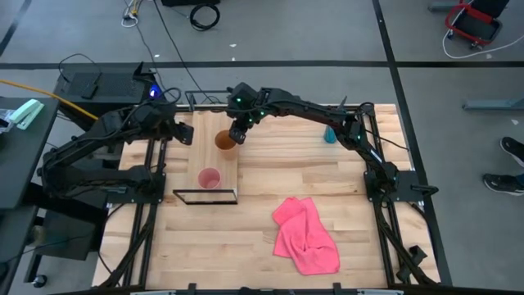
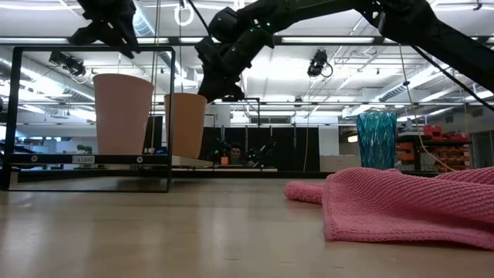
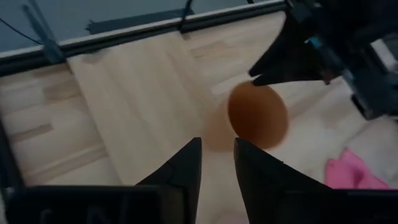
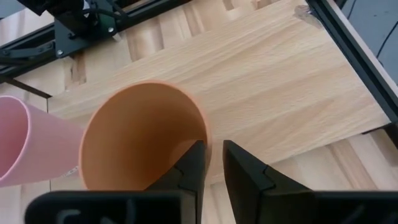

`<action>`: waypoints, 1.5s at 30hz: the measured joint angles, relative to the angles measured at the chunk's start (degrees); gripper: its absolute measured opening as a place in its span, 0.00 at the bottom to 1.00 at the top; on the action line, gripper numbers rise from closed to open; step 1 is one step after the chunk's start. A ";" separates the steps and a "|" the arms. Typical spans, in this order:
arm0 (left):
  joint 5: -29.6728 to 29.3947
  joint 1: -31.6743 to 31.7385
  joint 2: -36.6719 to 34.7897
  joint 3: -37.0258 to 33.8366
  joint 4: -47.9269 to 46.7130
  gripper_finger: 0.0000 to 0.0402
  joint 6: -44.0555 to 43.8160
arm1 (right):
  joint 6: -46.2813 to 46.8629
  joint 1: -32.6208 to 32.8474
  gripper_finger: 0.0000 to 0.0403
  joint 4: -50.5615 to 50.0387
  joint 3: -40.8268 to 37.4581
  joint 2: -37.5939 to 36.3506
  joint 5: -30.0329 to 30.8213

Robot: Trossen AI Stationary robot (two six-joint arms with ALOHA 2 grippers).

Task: Stack small to large cups/mugs on shelf
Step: Put the orange cup on the shelf

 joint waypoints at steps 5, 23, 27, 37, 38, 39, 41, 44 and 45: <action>5.71 0.02 2.40 -0.02 4.47 0.30 -0.02 | -0.07 -0.02 0.16 -0.61 0.00 -0.74 -0.23; 10.99 3.19 20.02 -0.02 8.64 0.41 0.89 | -3.30 2.29 0.16 -26.01 0.04 -19.64 9.07; 11.03 3.45 22.26 -0.02 8.57 0.43 1.93 | -3.61 4.04 0.16 -28.33 0.04 -21.72 12.43; 11.08 3.41 26.28 -0.02 8.64 0.45 1.48 | -3.30 5.49 0.16 -29.11 0.00 -22.14 14.47; 11.07 3.41 26.51 -0.02 8.81 0.45 1.47 | -3.30 5.49 0.16 -29.09 0.00 -22.12 14.49; 11.07 3.41 26.69 -0.02 9.07 0.44 1.28 | -3.30 5.49 0.16 -28.94 0.00 -22.12 14.47; 11.05 3.41 26.86 -0.02 9.05 0.42 1.16 | -3.29 5.51 0.16 -28.35 0.00 -22.08 14.47; 11.03 3.41 27.08 -0.02 9.63 0.36 0.61 | -3.28 5.51 0.16 -28.28 0.00 -22.01 14.47; 11.03 3.41 27.10 -0.02 9.51 0.34 0.09 | -3.28 5.51 0.16 -28.30 0.00 -22.01 14.47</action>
